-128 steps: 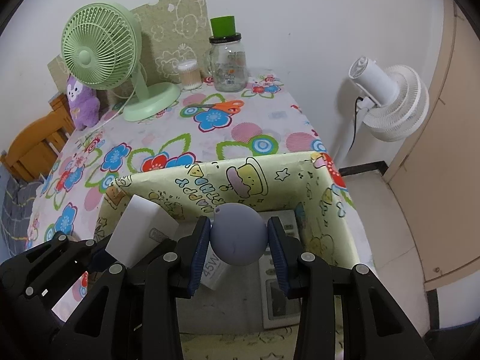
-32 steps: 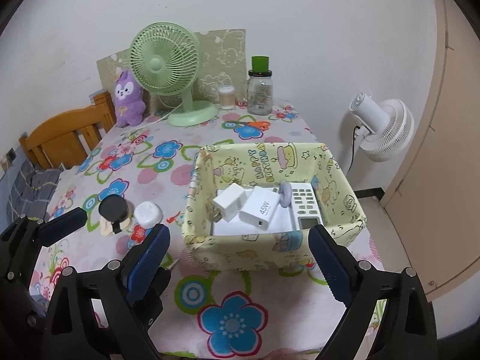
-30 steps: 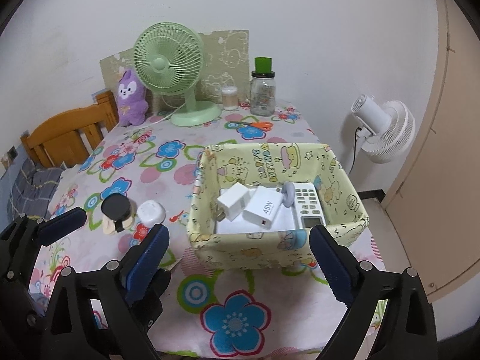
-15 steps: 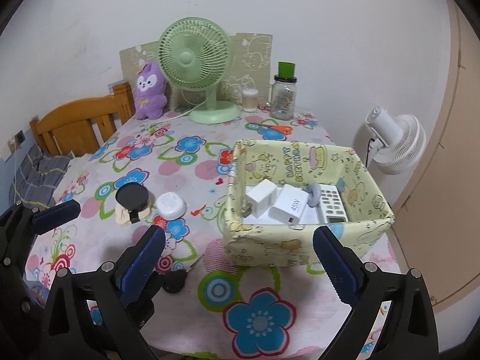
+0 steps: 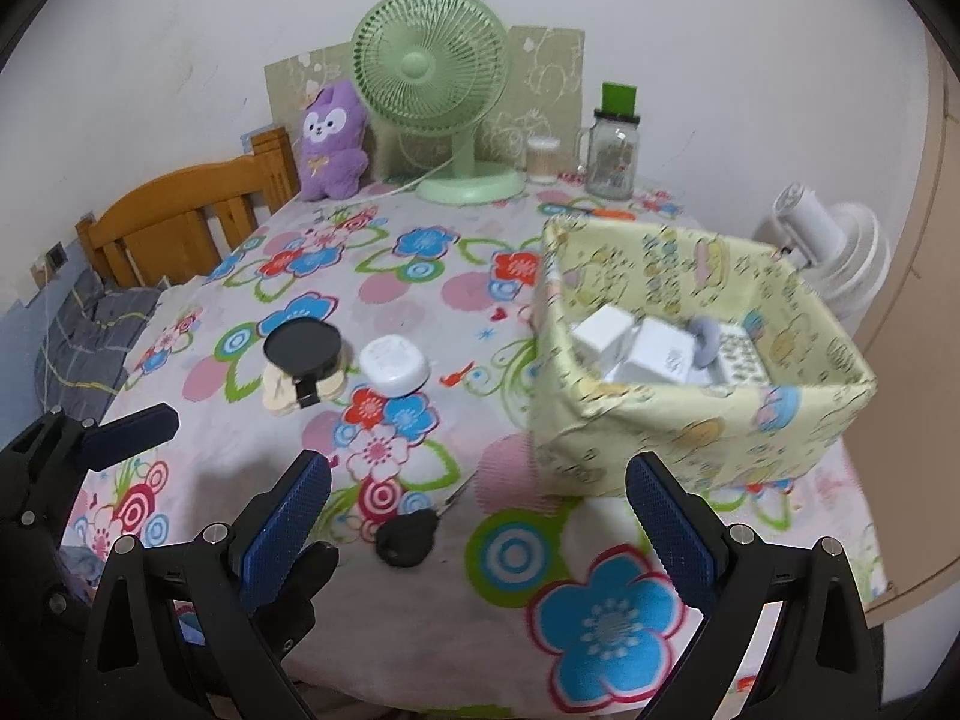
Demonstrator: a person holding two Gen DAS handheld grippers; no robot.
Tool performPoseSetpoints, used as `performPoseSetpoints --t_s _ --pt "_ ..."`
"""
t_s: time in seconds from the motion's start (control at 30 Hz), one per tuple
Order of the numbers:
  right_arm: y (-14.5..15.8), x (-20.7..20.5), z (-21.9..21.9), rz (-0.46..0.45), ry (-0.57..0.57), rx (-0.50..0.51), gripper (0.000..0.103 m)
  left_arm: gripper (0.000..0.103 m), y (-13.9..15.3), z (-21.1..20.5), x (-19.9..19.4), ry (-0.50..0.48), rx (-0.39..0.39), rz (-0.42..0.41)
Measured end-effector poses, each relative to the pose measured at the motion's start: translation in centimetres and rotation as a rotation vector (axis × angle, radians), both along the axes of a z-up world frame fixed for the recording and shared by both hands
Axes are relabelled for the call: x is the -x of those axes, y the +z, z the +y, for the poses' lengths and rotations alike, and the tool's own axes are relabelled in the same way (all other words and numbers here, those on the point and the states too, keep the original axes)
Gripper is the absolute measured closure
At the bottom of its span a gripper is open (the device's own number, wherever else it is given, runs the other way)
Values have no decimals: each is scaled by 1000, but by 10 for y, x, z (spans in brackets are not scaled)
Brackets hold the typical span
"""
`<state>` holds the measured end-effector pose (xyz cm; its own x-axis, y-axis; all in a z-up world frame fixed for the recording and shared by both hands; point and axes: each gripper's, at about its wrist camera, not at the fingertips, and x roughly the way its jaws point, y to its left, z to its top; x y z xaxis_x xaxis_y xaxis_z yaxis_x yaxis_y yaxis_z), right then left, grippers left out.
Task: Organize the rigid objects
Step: 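Withdraw both grippers from the box back toward the remaining table items, then grasp the black key fob with the right gripper while the left gripper grasps the cream black-lidded compact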
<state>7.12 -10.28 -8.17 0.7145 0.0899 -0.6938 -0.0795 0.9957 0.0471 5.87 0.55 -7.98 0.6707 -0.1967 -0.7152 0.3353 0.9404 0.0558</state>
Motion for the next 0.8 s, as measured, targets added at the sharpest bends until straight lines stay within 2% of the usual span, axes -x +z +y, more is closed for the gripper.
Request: performPoseSetpoints --t_s 0.63,0.8 --pt "-46 -17 34 66 50 34 4 1 -46 31 -11 34 -2 91" --pt "-59 -22 37 107 34 36 15 1 -56 33 -15 38 -21 100"
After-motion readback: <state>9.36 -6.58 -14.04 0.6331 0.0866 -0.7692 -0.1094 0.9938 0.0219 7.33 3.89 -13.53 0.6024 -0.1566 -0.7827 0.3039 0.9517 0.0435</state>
